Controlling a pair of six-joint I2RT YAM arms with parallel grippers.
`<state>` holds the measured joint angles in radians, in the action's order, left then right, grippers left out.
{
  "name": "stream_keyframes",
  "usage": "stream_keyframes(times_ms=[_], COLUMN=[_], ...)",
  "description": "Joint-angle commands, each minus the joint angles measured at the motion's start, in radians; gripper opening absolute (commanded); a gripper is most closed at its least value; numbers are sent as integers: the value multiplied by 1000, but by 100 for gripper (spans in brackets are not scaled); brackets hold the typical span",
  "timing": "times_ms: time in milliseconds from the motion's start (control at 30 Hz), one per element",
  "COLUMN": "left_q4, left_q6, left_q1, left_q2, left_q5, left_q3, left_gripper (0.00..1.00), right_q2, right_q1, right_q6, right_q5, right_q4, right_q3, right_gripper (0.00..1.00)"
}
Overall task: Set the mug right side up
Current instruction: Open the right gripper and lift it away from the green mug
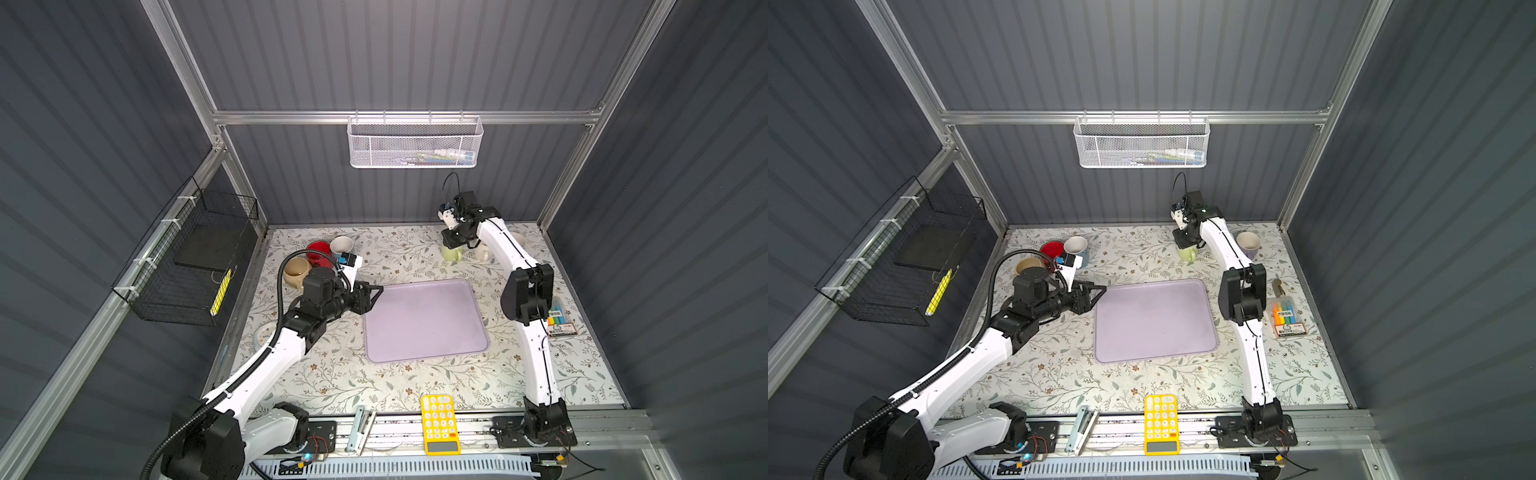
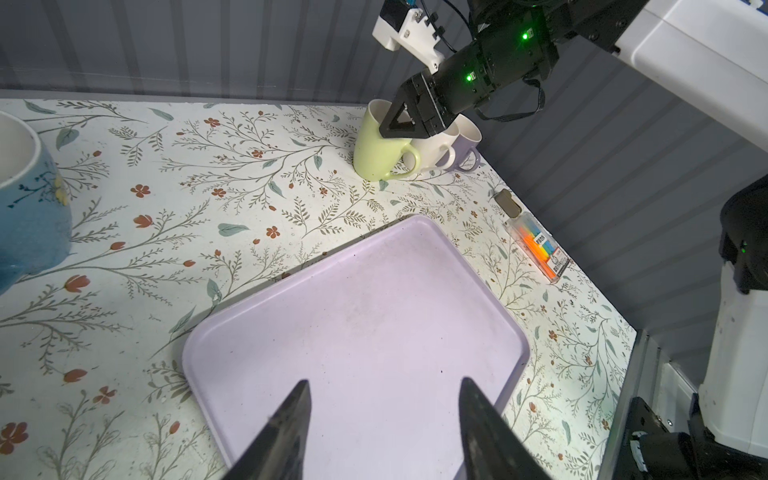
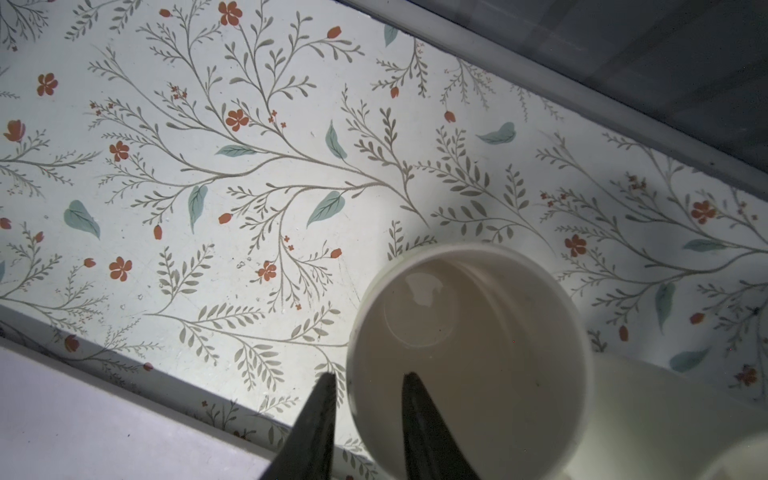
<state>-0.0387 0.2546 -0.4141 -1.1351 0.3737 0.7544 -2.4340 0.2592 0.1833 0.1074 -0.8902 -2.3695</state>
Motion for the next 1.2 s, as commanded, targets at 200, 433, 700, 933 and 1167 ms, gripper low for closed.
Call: stream_keyframes(times_ms=[200, 433, 700, 933, 1167], left_q4=[33, 55, 52, 27, -8], left_q6=[-20, -36, -51, -63, -73], left_q1=[11, 14, 25, 43, 79], left_q2=[46, 74, 90, 102, 110], left_q5=[-36, -87, -133, -225, -334], left_q3=[-14, -6, -7, -24, -54], left_gripper=[61, 63, 67, 72, 89], right_q2=[109, 238, 446, 687, 902], right_q1=[4, -2, -8, -37, -73], right_q6=[-15, 0, 1, -39, -91], right_q5=[18, 3, -22, -41, -75], right_q4=[27, 128, 243, 370, 476], right_q3=[20, 181, 428, 692, 931], right_gripper=[34, 38, 45, 58, 99])
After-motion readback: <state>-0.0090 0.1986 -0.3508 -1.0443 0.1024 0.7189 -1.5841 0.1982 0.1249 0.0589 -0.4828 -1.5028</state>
